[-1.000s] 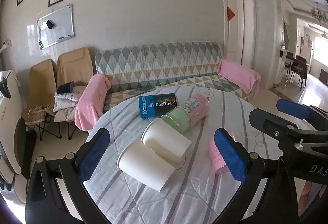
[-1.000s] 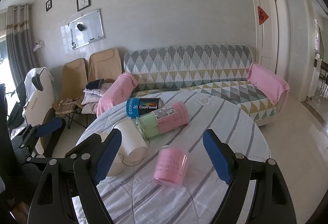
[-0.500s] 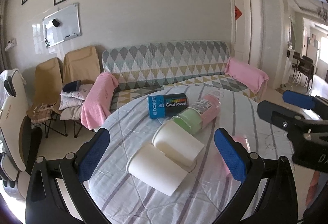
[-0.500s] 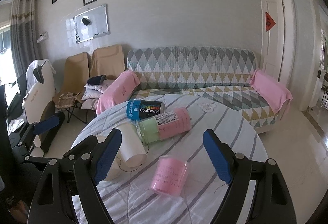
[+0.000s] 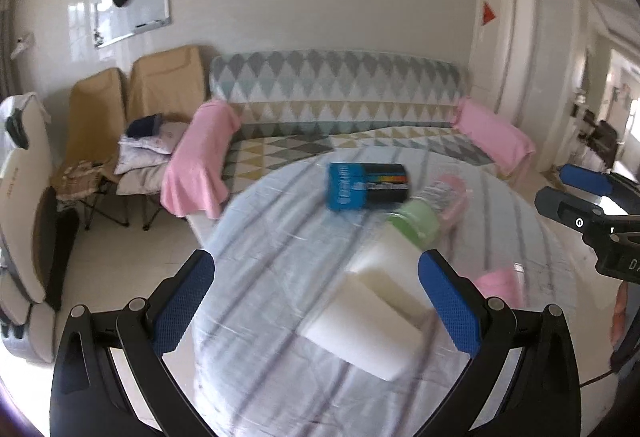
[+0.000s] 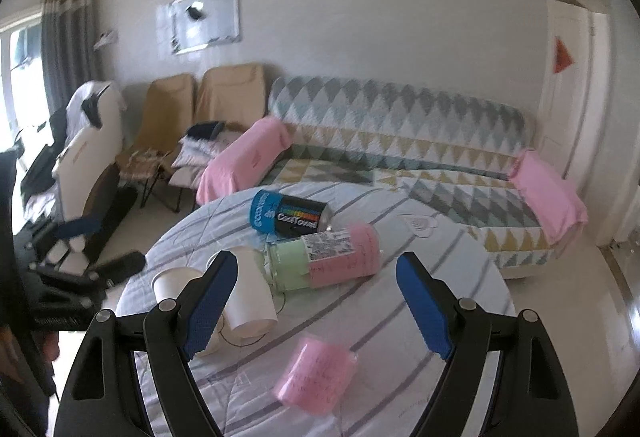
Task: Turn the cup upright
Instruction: 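Close the right gripper around the blue CoolTowel can and lift it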
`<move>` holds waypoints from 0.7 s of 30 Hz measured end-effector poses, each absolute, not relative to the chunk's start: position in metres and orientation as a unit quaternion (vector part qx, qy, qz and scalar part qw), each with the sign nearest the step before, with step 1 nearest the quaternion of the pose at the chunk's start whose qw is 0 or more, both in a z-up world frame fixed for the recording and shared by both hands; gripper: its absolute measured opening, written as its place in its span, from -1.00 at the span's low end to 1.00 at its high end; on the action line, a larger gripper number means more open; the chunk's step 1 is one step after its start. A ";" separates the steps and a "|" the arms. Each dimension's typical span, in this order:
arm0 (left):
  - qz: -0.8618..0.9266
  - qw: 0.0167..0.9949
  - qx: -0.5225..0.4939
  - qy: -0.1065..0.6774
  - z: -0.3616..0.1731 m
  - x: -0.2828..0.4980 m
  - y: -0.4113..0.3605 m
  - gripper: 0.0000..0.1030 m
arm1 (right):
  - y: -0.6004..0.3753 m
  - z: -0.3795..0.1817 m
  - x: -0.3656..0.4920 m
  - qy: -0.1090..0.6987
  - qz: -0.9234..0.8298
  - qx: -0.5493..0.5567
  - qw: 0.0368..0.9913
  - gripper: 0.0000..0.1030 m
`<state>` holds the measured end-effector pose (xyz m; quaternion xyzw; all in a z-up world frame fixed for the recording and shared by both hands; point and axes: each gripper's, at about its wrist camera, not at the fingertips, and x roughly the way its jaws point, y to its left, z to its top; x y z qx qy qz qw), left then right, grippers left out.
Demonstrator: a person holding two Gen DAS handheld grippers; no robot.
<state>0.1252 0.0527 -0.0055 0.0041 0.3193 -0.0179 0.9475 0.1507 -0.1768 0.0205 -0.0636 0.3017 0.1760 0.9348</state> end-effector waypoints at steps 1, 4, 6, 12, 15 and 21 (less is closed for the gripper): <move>-0.017 0.946 0.008 0.323 -0.007 0.130 0.054 1.00 | -0.174 0.018 0.157 0.308 0.184 -0.070 0.931 0.61; -0.020 0.942 0.010 0.336 -0.010 0.144 0.058 1.00 | -0.161 0.010 0.183 0.332 0.214 -0.103 0.913 0.61; -0.015 0.939 0.021 0.342 -0.013 0.156 0.057 1.00 | -0.150 0.004 0.199 0.345 0.228 -0.135 0.900 0.61; -0.037 0.926 0.009 0.376 -0.022 0.192 0.061 1.00 | -0.129 -0.010 0.234 0.369 0.264 -0.202 0.868 0.61; -0.043 0.923 0.015 0.382 -0.025 0.204 0.059 1.00 | -0.120 -0.015 0.250 0.385 0.276 -0.226 0.851 0.61; -0.051 0.913 0.017 0.405 -0.036 0.232 0.063 1.00 | -0.094 -0.025 0.287 0.418 0.305 -0.306 0.799 0.61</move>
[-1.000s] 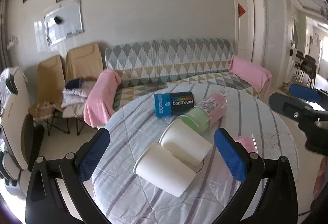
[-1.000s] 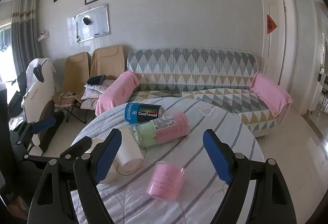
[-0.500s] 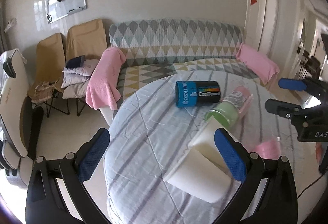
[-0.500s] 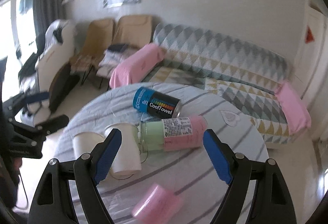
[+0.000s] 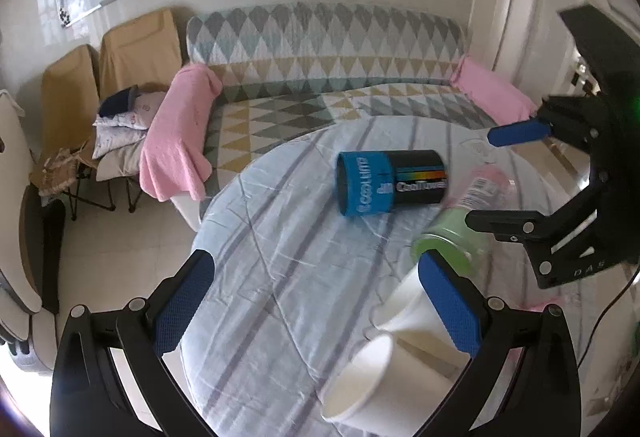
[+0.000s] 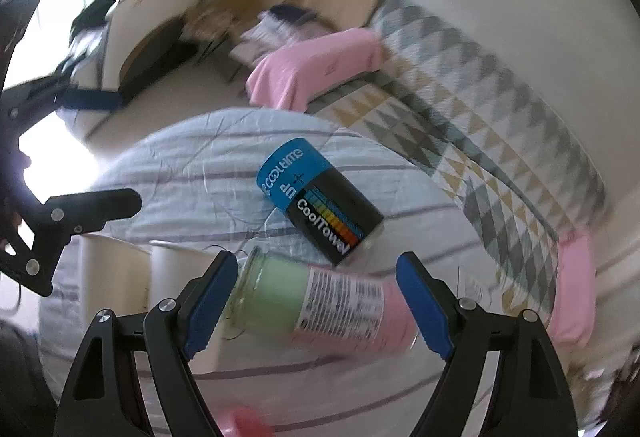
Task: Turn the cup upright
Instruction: 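Close the right gripper around the blue CoolTowel can and lift it, then rotate the right tool to turn the held can open end up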
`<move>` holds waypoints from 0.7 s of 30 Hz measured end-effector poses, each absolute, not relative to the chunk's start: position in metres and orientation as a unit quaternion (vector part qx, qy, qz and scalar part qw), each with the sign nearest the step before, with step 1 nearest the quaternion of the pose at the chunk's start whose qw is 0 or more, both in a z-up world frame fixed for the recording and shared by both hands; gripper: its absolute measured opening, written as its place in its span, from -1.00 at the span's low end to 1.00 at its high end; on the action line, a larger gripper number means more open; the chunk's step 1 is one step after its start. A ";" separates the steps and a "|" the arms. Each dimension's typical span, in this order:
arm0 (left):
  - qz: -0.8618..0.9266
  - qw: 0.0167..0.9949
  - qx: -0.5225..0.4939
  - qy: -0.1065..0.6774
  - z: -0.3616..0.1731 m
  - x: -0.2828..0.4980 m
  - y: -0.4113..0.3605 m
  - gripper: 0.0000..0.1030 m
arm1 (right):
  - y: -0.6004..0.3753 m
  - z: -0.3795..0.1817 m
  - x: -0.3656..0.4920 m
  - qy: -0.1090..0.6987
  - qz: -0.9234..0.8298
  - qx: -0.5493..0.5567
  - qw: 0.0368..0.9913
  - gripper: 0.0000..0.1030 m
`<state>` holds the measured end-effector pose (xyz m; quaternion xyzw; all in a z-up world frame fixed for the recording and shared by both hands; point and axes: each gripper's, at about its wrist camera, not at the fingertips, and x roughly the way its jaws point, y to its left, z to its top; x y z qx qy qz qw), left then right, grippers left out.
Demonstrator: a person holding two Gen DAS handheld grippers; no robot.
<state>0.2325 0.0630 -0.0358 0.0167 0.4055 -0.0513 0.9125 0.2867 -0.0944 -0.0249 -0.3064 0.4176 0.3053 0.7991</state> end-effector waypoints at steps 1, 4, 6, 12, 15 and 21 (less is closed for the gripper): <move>-0.047 0.911 0.013 0.409 -0.039 0.236 0.065 1.00 | -0.088 -0.030 0.295 0.428 0.314 -0.322 0.783 0.61; -0.049 0.907 0.003 0.419 -0.048 0.248 0.068 1.00 | -0.074 -0.042 0.316 0.451 0.332 -0.354 0.749 0.61; -0.049 0.903 0.001 0.426 -0.054 0.256 0.070 1.00 | -0.065 -0.049 0.327 0.453 0.342 -0.378 0.731 0.61; -0.055 0.893 -0.003 0.448 -0.073 0.279 0.070 1.00 | -0.038 -0.072 0.350 0.473 0.359 -0.431 0.679 0.61; -0.057 0.890 -0.005 0.452 -0.078 0.286 0.070 1.00 | -0.029 -0.082 0.359 0.487 0.367 -0.441 0.659 0.61; -0.049 0.888 -0.001 0.457 -0.086 0.291 0.072 1.00 | -0.023 -0.098 0.368 0.499 0.360 -0.452 0.646 0.59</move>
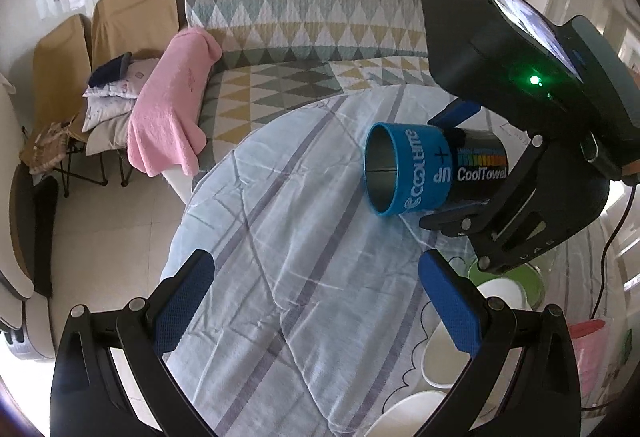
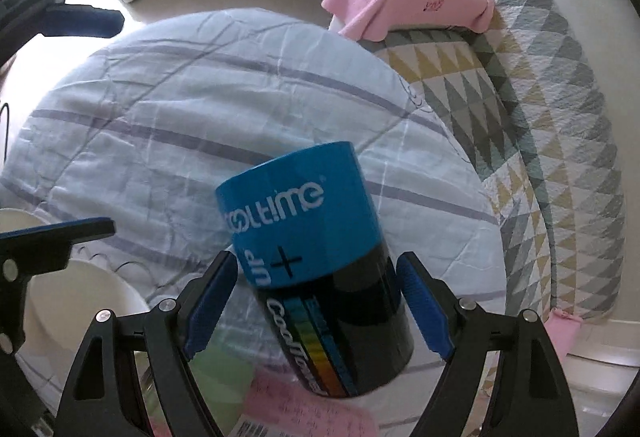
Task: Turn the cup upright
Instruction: 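Rotate the right tool to turn the held can open end up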
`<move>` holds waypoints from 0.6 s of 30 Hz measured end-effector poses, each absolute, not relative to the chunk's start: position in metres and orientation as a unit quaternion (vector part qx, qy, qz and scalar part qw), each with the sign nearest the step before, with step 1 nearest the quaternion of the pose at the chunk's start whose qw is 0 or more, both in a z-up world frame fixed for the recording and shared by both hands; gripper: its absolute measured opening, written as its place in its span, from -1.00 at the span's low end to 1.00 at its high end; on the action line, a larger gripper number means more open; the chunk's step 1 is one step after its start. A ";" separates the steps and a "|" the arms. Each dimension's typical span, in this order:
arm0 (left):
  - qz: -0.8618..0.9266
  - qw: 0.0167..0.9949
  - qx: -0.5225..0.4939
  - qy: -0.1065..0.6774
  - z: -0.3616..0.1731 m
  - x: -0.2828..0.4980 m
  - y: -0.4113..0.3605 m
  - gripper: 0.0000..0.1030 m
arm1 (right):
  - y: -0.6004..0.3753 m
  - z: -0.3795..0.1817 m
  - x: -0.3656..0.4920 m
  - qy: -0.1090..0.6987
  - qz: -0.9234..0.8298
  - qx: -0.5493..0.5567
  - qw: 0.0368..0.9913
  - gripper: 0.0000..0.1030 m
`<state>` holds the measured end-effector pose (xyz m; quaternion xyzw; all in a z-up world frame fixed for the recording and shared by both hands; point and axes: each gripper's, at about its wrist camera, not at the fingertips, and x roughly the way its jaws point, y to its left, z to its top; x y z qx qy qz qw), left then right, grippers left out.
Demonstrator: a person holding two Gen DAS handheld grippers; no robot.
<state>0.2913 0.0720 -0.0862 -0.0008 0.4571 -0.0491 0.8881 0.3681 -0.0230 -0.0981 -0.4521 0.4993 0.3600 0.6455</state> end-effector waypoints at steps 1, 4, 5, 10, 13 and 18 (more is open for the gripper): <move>-0.048 0.888 -0.001 0.457 -0.086 0.291 0.072 1.00 | -0.023 -0.098 0.369 0.499 0.359 -0.452 0.647 0.56; -0.048 0.888 -0.001 0.457 -0.086 0.289 0.072 1.00 | -0.026 -0.097 0.371 0.498 0.354 -0.442 0.657 0.49; -0.049 0.888 -0.001 0.457 -0.085 0.289 0.071 1.00 | -0.027 -0.096 0.370 0.496 0.351 -0.441 0.661 0.49; -0.041 0.896 0.003 0.442 -0.074 0.277 0.070 1.00 | -0.032 -0.086 0.367 0.494 0.327 -0.421 0.687 0.48; -0.039 0.902 0.005 0.429 -0.062 0.267 0.070 1.00 | -0.039 -0.071 0.366 0.491 0.307 -0.412 0.704 0.46; -0.043 0.910 0.006 0.413 -0.043 0.248 0.064 1.00 | -0.047 -0.042 0.356 0.481 0.278 -0.407 0.726 0.43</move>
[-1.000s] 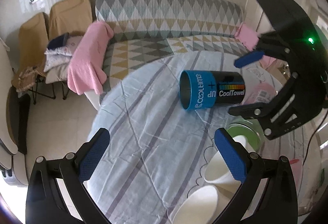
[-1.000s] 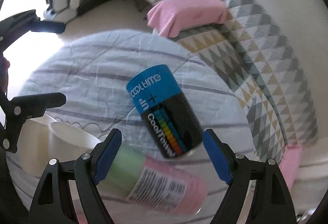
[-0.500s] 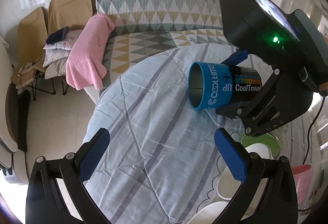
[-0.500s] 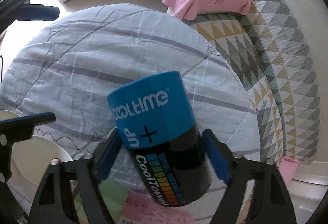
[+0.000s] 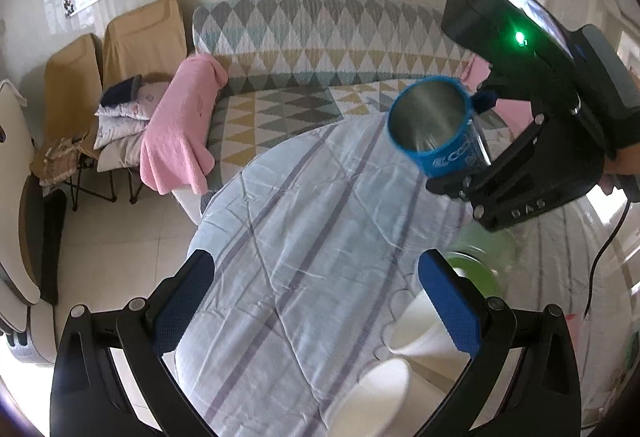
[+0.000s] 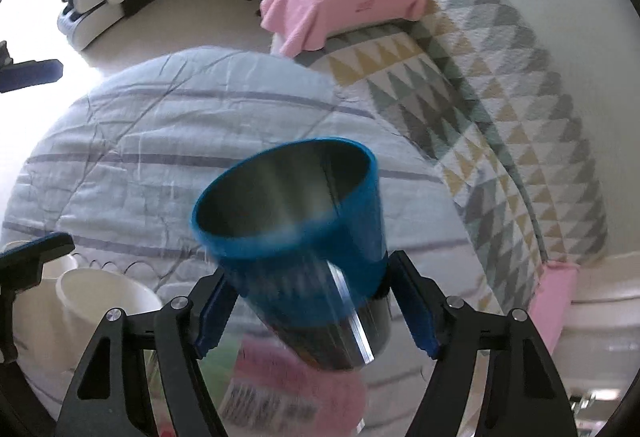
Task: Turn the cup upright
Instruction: 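Rotate the right tool to turn the held can open end up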
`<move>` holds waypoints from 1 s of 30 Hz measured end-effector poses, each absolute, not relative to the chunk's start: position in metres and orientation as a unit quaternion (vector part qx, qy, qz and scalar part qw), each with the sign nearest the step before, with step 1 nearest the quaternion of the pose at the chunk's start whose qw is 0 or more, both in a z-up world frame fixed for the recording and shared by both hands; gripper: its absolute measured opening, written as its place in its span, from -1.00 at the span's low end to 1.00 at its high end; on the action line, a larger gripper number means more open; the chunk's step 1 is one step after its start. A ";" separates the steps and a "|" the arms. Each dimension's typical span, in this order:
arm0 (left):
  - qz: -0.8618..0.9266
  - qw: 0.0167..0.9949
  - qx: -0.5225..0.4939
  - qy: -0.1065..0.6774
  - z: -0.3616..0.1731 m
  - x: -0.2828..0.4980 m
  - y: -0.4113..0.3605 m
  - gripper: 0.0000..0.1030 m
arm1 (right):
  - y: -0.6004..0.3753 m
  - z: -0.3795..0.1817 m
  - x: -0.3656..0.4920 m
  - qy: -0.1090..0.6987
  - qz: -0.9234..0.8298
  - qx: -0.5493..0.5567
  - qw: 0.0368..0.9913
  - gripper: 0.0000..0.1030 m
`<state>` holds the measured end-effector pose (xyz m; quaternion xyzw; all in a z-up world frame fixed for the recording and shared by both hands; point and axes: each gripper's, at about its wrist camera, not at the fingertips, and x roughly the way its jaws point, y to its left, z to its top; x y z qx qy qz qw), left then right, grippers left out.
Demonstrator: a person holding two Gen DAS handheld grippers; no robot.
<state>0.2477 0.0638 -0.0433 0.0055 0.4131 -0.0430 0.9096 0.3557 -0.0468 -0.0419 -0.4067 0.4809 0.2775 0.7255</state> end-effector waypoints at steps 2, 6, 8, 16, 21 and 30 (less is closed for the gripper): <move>-0.046 0.913 0.009 0.406 -0.036 0.238 0.060 1.00 | -0.047 -0.035 0.351 0.478 0.264 -0.412 0.729 0.42; -0.050 0.917 0.013 0.396 -0.024 0.218 0.056 1.00 | -0.050 -0.019 0.341 0.473 0.249 -0.400 0.745 0.41; -0.052 0.918 0.013 0.393 -0.018 0.208 0.055 1.00 | -0.054 -0.007 0.332 0.472 0.248 -0.385 0.754 0.41; -0.078 0.920 0.012 0.384 -0.006 0.158 0.052 1.00 | -0.086 0.029 0.276 0.518 0.260 -0.277 0.766 0.42; -0.100 0.916 0.011 0.387 -0.008 0.123 0.048 1.00 | -0.104 0.014 0.234 0.586 0.285 -0.197 0.732 0.42; -0.126 0.913 0.018 0.387 -0.012 0.062 0.053 1.00 | -0.128 -0.042 0.155 0.685 0.311 -0.070 0.655 0.42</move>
